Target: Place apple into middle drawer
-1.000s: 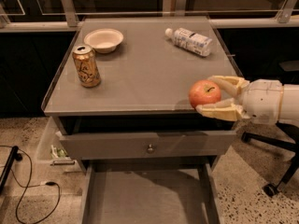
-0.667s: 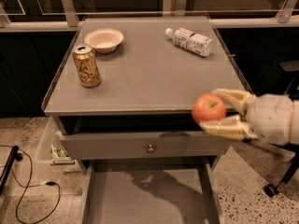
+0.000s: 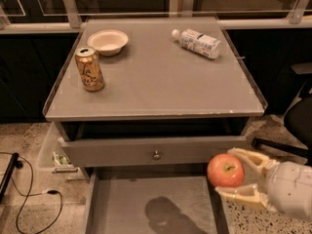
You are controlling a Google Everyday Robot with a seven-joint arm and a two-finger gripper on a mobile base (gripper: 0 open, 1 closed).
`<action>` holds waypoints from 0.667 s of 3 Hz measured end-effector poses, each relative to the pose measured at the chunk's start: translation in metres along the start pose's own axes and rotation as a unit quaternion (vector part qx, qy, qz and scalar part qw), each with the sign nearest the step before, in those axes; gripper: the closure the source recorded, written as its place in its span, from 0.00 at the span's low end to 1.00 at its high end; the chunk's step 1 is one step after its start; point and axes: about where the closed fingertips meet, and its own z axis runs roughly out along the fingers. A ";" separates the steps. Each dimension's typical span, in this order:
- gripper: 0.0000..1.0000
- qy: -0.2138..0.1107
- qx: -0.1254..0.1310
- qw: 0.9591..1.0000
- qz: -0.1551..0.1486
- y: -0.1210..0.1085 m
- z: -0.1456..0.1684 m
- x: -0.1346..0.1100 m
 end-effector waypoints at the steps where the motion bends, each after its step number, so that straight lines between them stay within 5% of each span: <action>1: 1.00 0.033 -0.024 0.999 -0.028 0.009 0.029 0.042; 2: 1.00 0.063 -0.066 0.994 -0.061 0.012 0.074 0.071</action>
Offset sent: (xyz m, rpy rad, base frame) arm 0.0530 0.0438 -0.1544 -0.2702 0.0698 0.2563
